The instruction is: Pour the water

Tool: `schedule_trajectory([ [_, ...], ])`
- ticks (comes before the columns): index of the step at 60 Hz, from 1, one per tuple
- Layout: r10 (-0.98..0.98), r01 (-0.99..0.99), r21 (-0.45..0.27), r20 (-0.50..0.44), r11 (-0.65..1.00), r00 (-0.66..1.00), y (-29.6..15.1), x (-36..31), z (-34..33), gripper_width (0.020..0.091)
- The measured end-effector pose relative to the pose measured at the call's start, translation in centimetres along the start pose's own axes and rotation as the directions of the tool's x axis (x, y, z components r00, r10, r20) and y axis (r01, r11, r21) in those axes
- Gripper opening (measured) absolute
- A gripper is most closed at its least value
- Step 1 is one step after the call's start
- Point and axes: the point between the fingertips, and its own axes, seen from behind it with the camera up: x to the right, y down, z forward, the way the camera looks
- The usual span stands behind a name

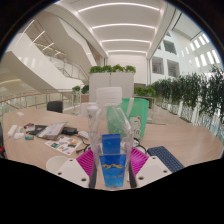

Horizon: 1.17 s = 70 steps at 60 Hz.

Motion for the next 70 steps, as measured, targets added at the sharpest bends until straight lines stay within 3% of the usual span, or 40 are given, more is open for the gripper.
schedule_trajectory([
  [5, 0.062, -0.061, -0.038, 0.027, 0.997, 0.998, 2.6, 0.8, 0.2, 0.0461],
  [7, 0.088, -0.086, -0.040, 0.042, 0.995, 0.995, 6.0, -0.2, 1.1, 0.0460],
  [16, 0.075, -0.068, -0.087, 0.082, 0.994, 0.994, 9.2, 0.1, 0.1, 0.0464],
  [19, 0.073, -0.069, -0.055, 0.086, 0.996, 0.994, 9.0, 0.0, 0.3, 0.0466],
  [24, 0.075, -0.070, -0.063, 0.087, 0.996, 0.993, 8.9, 0.0, 0.4, 0.0484],
  [28, 0.078, -0.070, -0.099, 0.077, 0.993, 0.994, 9.2, 0.0, 0.2, 0.0527],
  [31, 0.091, -0.081, -0.166, 0.053, 0.983, 0.994, 10.1, 0.2, -0.5, 0.0572],
  [37, 0.134, -0.122, -0.220, 0.044, 0.968, 0.990, 9.9, -0.6, -3.0, 0.0820],
  [39, 0.145, -0.132, -0.230, 0.039, 0.964, 0.989, 10.0, -0.8, -4.0, 0.0855],
  [54, 0.140, -0.152, -0.285, -0.063, 0.946, 0.988, 9.5, -4.3, -16.2, 0.0834],
  [70, -0.008, -0.035, -0.282, -0.151, 0.959, 0.989, 5.0, -12.0, -27.9, 0.0840],
])
